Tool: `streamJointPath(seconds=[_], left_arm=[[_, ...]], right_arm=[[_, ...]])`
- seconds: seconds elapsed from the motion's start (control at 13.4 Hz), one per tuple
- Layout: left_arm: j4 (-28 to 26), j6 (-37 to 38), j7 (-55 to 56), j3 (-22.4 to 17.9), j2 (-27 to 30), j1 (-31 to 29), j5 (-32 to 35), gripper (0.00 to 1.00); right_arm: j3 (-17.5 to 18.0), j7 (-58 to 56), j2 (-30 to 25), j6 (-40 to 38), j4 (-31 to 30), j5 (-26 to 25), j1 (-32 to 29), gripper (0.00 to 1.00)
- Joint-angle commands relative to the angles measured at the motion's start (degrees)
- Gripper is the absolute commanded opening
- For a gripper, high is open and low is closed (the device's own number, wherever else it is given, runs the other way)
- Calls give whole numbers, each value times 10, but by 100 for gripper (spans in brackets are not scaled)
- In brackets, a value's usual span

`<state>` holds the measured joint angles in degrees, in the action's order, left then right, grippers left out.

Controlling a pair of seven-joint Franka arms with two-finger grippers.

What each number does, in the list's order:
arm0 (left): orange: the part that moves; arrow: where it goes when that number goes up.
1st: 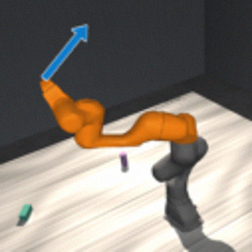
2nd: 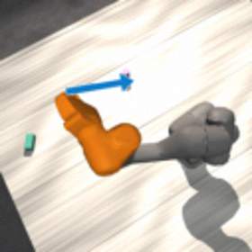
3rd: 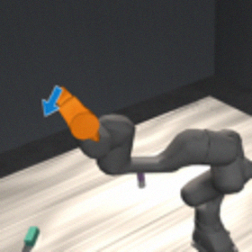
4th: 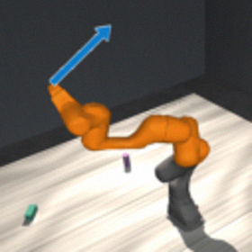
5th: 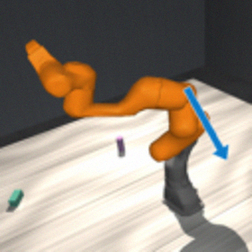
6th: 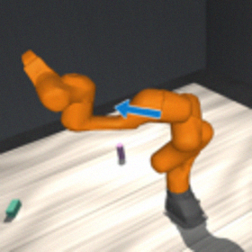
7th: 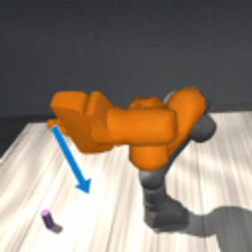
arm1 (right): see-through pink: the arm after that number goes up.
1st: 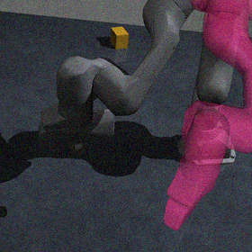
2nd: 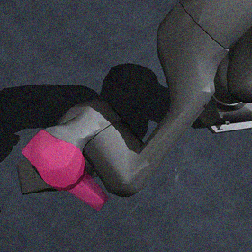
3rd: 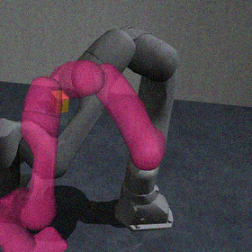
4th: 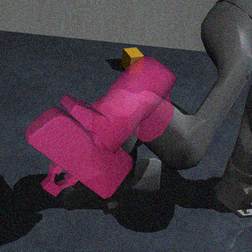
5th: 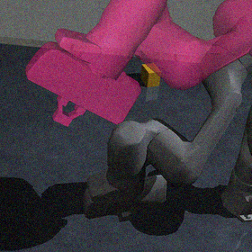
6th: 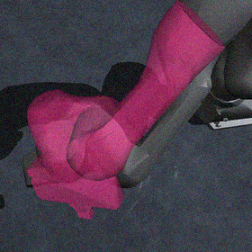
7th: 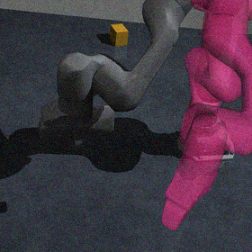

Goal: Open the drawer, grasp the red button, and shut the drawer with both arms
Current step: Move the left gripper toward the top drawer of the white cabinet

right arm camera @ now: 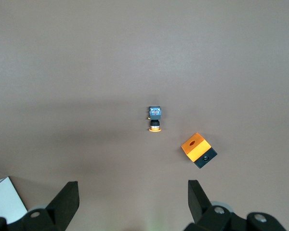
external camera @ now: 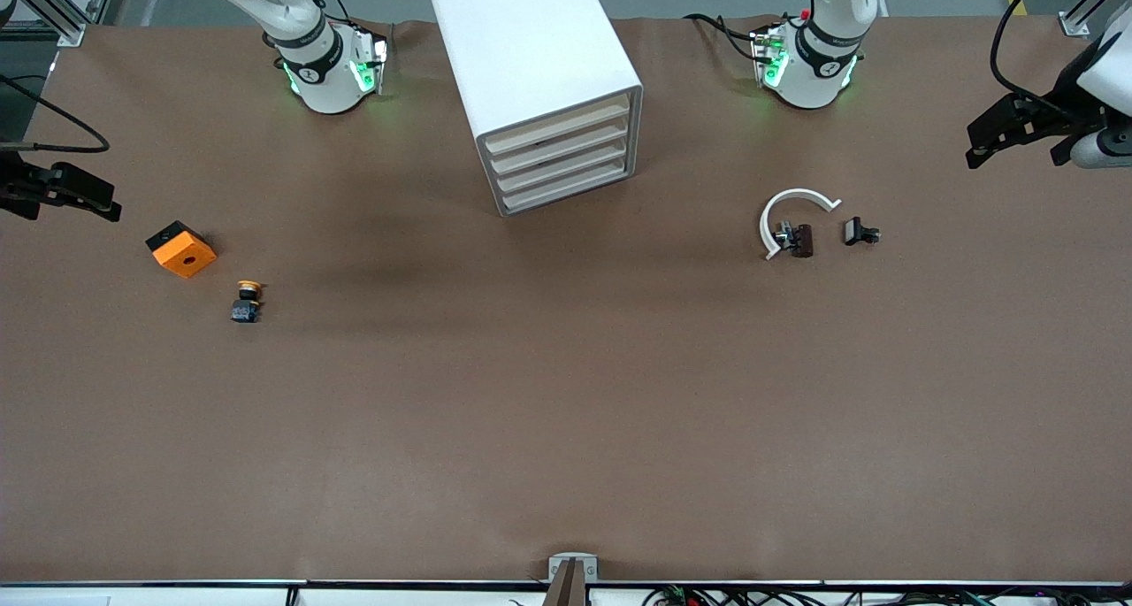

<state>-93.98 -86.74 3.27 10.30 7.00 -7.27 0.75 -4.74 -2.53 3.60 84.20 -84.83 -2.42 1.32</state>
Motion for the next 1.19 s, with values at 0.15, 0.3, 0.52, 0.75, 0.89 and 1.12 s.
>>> streamJointPath(seconds=[0.15, 0.3, 0.52, 0.75, 0.89, 1.12], left_arm=[[24, 17, -9, 4, -22, -5, 1, 100], [30, 14, -10, 1, -47, -9, -6, 100], [43, -6, 2, 5, -105, 2, 0, 100], [42, -64, 2, 14, -175, 2, -3, 100], [37, -113, 3, 14, -217, 4, -5, 100], [36, -169, 29, 15, -278, 19, -8, 100]], right_arm=[[0, -1, 9, -12, 17, 10, 0, 100], [0, -2, 4, -12, 9, 11, -1, 100], [0, -2, -49, 31, -68, 11, -1, 100], [0, -2, -62, 41, -83, 10, 0, 100], [0, -3, -61, 40, -76, 10, 0, 100], [1, -3, -61, 40, -73, 10, 1, 100]])
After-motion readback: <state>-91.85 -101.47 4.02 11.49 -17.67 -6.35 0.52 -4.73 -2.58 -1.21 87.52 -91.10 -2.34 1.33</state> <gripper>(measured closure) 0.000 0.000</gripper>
